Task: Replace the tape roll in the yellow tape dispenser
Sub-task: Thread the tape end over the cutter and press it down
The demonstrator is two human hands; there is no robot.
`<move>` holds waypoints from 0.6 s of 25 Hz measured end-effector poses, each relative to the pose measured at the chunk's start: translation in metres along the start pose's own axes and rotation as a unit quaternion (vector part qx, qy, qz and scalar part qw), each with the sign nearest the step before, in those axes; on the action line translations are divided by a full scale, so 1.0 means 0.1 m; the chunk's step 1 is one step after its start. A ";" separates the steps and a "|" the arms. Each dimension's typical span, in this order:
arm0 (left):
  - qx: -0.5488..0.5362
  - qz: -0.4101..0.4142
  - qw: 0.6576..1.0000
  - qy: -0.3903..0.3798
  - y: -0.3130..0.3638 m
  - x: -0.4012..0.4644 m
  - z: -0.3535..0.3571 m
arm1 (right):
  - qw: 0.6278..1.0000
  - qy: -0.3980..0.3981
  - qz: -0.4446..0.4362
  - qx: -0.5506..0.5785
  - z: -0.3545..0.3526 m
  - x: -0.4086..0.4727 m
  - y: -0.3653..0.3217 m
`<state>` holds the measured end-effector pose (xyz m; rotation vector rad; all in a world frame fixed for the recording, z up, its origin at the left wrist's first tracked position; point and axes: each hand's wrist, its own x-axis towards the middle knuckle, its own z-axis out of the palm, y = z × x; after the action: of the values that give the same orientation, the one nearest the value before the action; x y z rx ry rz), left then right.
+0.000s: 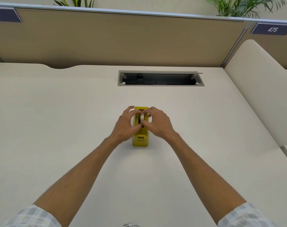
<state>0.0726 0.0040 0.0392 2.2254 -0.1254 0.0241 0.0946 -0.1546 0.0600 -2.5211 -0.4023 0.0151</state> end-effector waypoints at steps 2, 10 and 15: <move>-0.002 0.002 1.000 -0.004 0.01 0.01 0.00 | 1.000 -0.006 0.000 -0.001 -0.01 0.01 0.00; -0.004 0.017 1.000 0.000 -0.01 0.03 0.03 | 0.999 -0.021 -0.024 -0.019 -0.03 0.01 0.02; -0.001 0.006 1.000 0.007 -0.04 0.02 0.04 | 0.996 -0.058 -0.026 -0.057 -0.06 0.05 0.01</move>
<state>0.0749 0.0028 0.0334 2.2222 -0.1308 0.0448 0.1004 -0.1575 0.0651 -2.6292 -0.5293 0.1220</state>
